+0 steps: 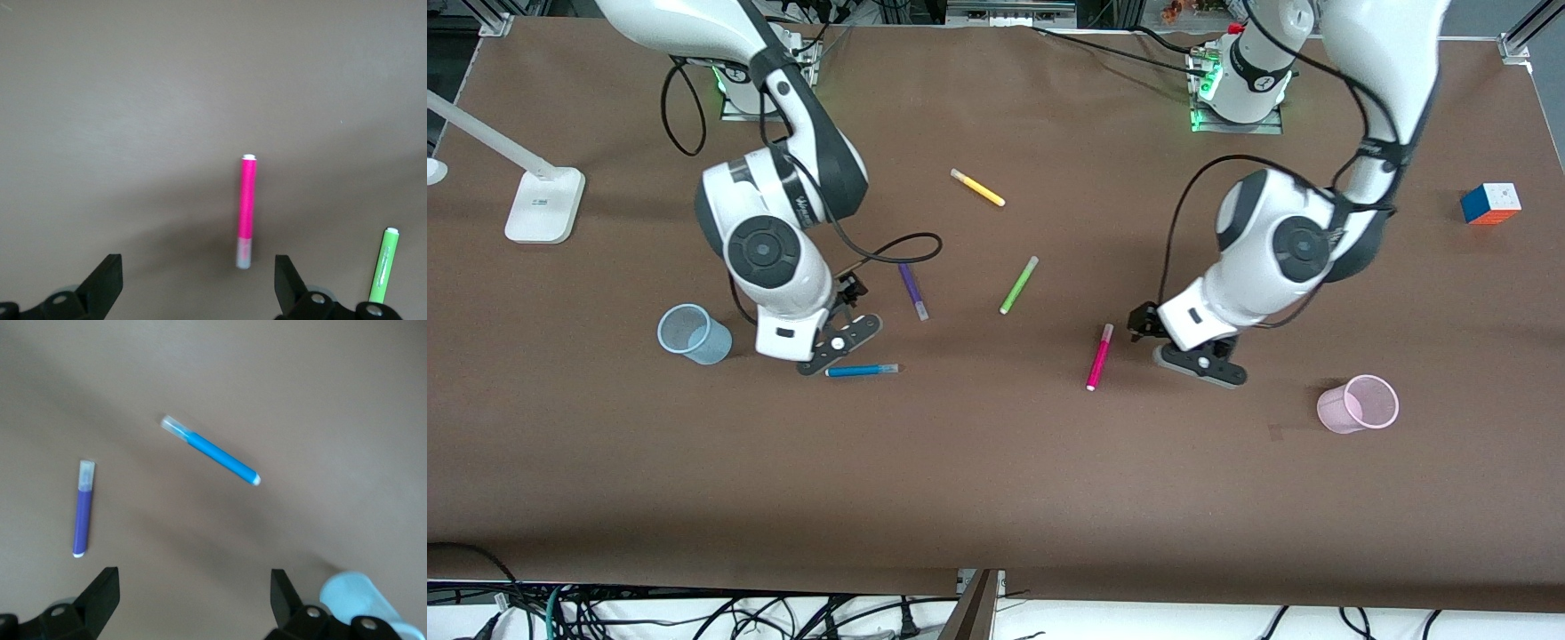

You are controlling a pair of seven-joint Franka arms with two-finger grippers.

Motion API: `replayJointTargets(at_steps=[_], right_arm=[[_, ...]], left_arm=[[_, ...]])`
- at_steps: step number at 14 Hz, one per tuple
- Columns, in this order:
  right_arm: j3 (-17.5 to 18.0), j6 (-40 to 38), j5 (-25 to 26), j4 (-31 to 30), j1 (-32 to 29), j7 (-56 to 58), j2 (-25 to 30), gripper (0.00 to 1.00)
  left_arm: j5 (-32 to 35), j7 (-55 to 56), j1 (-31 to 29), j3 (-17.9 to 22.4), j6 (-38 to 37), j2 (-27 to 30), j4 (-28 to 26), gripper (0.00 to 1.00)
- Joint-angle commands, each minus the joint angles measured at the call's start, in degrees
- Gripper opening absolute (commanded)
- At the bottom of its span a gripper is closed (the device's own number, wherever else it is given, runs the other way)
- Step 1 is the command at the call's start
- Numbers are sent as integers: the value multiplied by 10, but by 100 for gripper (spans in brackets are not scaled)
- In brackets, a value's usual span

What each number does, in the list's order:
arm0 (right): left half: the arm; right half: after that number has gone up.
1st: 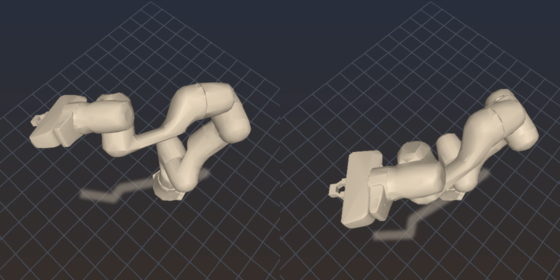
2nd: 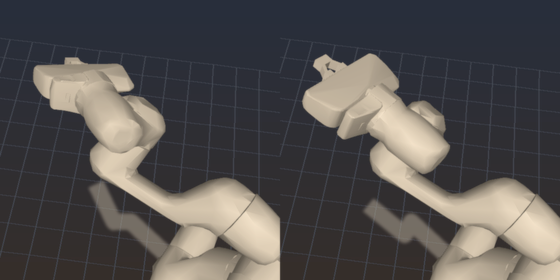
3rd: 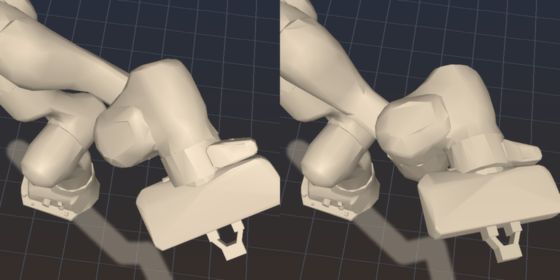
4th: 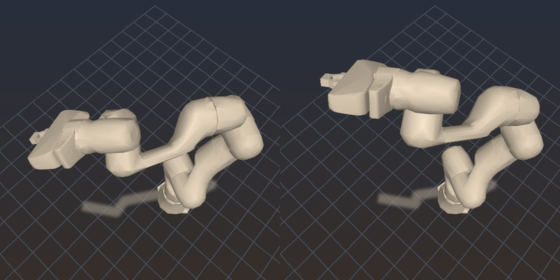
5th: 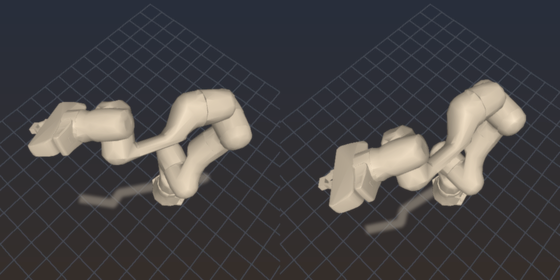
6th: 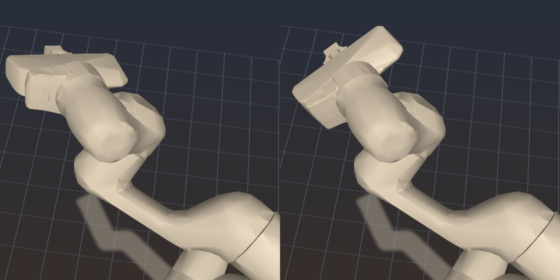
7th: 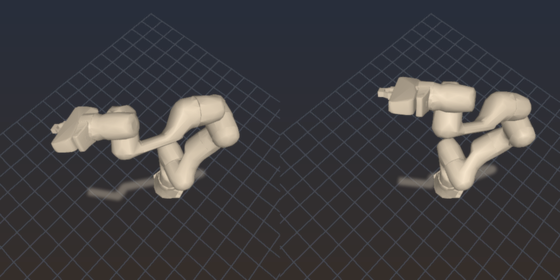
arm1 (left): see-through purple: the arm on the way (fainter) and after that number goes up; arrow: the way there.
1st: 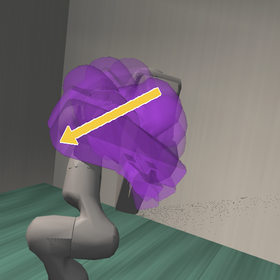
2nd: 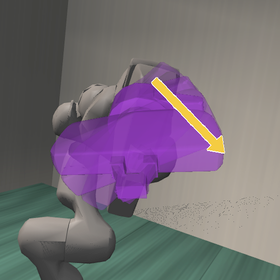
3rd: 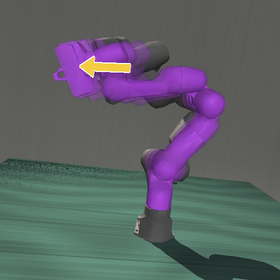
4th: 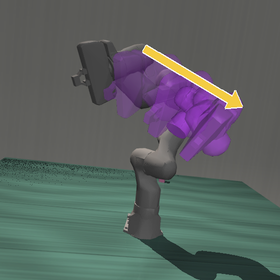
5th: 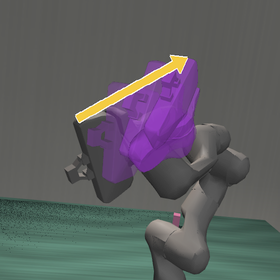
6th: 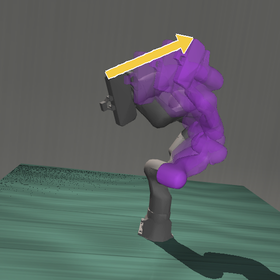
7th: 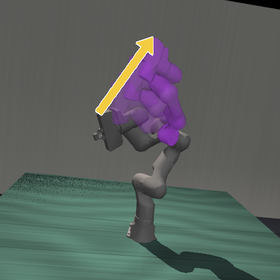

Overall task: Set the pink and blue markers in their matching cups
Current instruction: 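Lower the right gripper onto the blue marker while the left gripper reaches the pink marker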

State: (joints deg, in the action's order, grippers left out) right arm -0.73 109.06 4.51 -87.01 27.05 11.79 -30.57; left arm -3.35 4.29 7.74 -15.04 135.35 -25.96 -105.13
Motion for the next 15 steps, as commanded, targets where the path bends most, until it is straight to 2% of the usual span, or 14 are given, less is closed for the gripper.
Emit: replayJointTargets(at_steps=[1, 3, 5, 8, 12, 13, 15], right_arm=[[-3, 35, 5, 5, 20, 54, -32, 100], [-3, 53, 5, 3, 20, 108, -43, 100], [-3, 77, 1, 3, 18, 191, -55, 100], [-3, 125, 1, -8, 13, 269, -76, 100], [-3, 158, 0, -19, 13, 313, -91, 100], [-3, 163, 0, -19, 13, 314, -96, 100], [-2, 177, -1, -20, 13, 331, -106, 100]], left_arm=[[68, 77, 30, 4, 36, -25, -8, 100], [112, 124, 48, 4, 85, -46, -30, 100], [141, 143, 51, 4, 104, -61, -43, 98], [145, 147, 58, 5, 114, -81, -40, 81], [166, 167, 68, 6, 126, -98, -43, 70], [175, 175, 68, 6, 126, -103, -43, 63], [182, 186, 67, 6, 126, -104, -42, 29]])
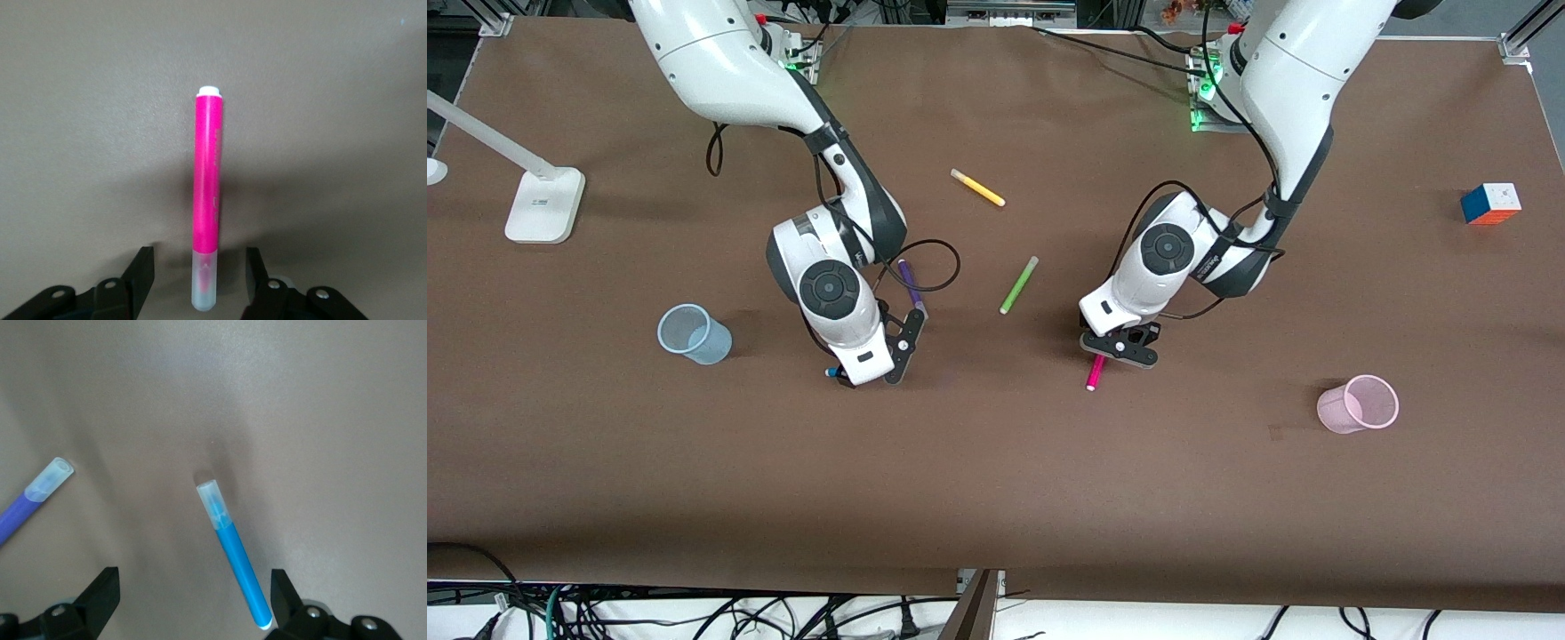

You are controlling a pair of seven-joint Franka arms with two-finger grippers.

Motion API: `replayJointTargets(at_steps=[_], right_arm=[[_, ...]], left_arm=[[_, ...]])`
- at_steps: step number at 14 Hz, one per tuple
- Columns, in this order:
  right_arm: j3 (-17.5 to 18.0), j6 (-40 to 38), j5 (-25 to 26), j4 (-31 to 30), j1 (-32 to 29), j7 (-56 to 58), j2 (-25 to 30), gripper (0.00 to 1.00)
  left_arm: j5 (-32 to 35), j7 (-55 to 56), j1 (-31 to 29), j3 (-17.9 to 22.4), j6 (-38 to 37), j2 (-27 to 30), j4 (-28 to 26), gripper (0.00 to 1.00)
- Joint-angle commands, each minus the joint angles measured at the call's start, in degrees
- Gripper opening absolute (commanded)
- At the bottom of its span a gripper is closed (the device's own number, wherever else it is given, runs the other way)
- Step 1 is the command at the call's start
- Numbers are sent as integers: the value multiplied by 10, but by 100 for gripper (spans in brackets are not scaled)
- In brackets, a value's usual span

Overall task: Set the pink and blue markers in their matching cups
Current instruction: 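Grasp the pink marker with the left gripper and lift it, then carry the pink marker with the left gripper over the pink cup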

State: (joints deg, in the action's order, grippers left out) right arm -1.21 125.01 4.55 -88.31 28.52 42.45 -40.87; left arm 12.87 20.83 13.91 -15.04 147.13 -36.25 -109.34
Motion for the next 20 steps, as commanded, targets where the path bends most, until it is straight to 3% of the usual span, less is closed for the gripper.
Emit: replayJointTargets(at_steps=[1, 6, 11, 13, 16, 18, 20], right_arm=[[2, 24, -2, -7, -4, 33, -7, 100], [2, 58, -17, -7, -4, 34, -28, 100], [2, 76, -17, -4, -7, 35, -41, 100], [2, 91, -17, -4, -7, 35, -48, 100], [2, 103, -17, -4, -13, 35, -57, 100], [2, 110, -17, -4, -14, 35, -61, 100], [2, 110, -17, -5, -14, 35, -60, 100]], left_arm=[[21, 22, 3, 5, 7, -1, -1, 3], [21, 18, -5, 4, -22, 19, 4, 0], [-5, -75, -40, -1, -206, 124, 18, 0], [-17, -141, -54, -1, -314, 153, 57, 0], [-18, -287, -98, 1, -507, 158, 168, 0], [-9, -397, -145, 4, -577, 154, 215, 0], [14, -520, -197, 11, -599, 151, 232, 0]])
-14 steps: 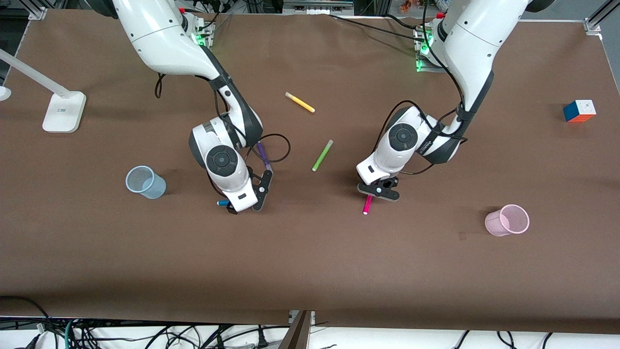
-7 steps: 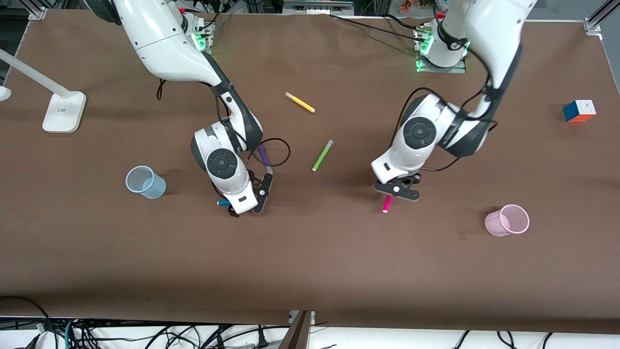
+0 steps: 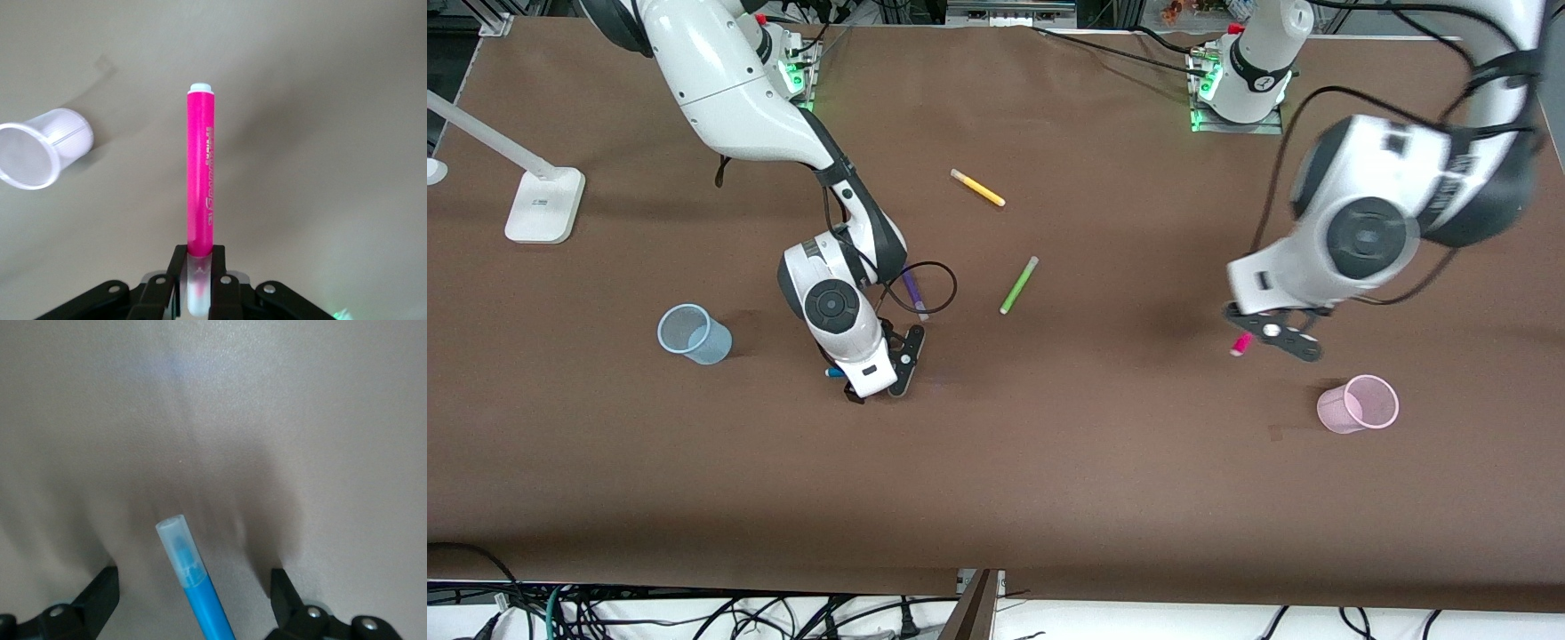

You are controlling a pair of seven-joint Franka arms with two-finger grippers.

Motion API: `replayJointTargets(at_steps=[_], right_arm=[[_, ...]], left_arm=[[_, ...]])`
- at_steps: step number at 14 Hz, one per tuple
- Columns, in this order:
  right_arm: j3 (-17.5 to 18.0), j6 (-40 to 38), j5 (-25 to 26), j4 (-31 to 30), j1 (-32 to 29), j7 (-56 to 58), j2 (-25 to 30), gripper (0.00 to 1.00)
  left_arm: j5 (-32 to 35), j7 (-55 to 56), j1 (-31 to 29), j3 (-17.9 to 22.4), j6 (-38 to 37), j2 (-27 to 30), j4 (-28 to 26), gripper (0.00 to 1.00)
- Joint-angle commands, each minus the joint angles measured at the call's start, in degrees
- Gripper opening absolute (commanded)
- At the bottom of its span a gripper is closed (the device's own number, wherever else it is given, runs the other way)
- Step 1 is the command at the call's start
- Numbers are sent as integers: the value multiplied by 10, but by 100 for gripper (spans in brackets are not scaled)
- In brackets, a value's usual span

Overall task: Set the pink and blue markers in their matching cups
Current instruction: 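Carry the pink marker with the left gripper over the pink cup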

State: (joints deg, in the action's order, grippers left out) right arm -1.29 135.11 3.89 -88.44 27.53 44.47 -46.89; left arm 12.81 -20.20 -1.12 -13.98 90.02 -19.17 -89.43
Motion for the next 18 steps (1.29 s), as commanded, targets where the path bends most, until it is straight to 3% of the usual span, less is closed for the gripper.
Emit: replayJointTargets(at_steps=[1, 5, 8, 11, 14, 17, 18], right_arm=[[3, 9, -11, -2, -4, 24, 0, 100], [3, 5, -12, -2, 1, 34, 4, 100], [6, 7, -24, -3, 0, 18, 4, 100], [6, 5, -23, 2, 5, 18, 6, 80], [5, 3, -20, 4, 6, 18, 10, 59], [5, 4, -20, 4, 6, 20, 9, 45], [5, 5, -20, 4, 5, 20, 9, 35]], left_arm=[[54, -153, -66, 0, -28, -27, 37, 0], [217, -298, -79, 17, -40, -98, 100, 0], [313, -339, -73, 29, -40, -180, 183, 0], [379, -334, -53, 29, -35, -234, 218, 0], [388, -291, -42, 29, -34, -259, 218, 0], [394, -257, -31, 30, -33, -283, 218, 0], [413, -244, -27, 29, -33, -291, 214, 0]])
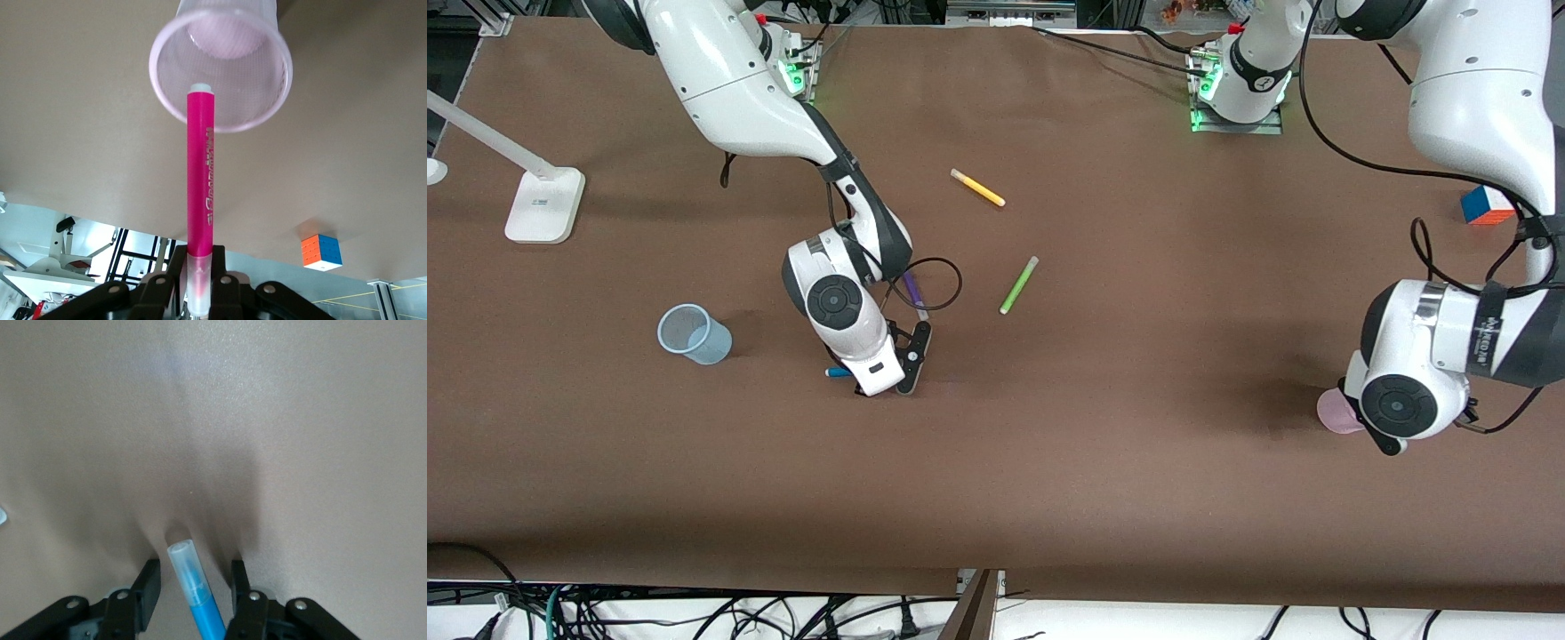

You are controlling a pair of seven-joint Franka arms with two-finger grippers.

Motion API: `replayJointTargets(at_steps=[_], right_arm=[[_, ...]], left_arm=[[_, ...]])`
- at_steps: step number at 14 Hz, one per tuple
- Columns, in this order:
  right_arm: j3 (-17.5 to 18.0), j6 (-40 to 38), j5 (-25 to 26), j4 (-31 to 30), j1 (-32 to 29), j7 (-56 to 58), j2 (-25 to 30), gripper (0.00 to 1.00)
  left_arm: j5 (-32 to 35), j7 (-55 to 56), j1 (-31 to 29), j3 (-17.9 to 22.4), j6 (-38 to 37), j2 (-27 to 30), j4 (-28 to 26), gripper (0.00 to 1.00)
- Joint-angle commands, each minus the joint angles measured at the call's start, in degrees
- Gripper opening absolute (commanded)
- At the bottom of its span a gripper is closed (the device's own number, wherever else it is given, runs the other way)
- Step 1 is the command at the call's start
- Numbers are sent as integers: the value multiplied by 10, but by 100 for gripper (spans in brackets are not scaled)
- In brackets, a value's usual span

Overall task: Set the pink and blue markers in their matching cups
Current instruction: 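Carry the pink marker with the left gripper over the pink cup, then drop the pink marker into the pink cup while the right gripper lifts the blue marker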

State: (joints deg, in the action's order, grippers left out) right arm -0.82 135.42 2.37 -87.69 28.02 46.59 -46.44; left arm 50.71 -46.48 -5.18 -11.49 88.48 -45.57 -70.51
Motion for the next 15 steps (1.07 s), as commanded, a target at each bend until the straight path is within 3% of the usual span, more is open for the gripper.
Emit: replayJointTargets(at_steps=[1, 3, 4, 5, 7, 9, 12, 15], right_arm=[[0, 2, -4, -4, 0, -1, 5, 23], [0, 3, -4, -4, -3, -1, 6, 0], [0, 3, -4, -4, -3, -2, 6, 0], [-1, 4, -5, -4, -4, -3, 9, 0], [-2, -2, -10, 4, -5, -3, 13, 0], [-2, -57, -10, 12, -23, 6, 43, 0], [-1, -181, -73, 62, -64, 85, 75, 0], [-3, -252, -133, 71, -100, 162, 114, 0]], left_arm=[[46, 31, 16, 3, -17, -31, 23, 0], [49, 34, 27, 3, -18, -32, 21, 73], [48, 37, 34, 3, -20, -31, 20, 94], [43, 38, 42, 3, -24, -27, 20, 100], [41, 38, 54, 2, -37, -20, 20, 100], [29, 44, 59, -9, -66, 1, 28, 100], [-95, 116, 54, -21, -66, 60, 31, 100], [-229, 240, 54, -21, -67, 121, 24, 100]])
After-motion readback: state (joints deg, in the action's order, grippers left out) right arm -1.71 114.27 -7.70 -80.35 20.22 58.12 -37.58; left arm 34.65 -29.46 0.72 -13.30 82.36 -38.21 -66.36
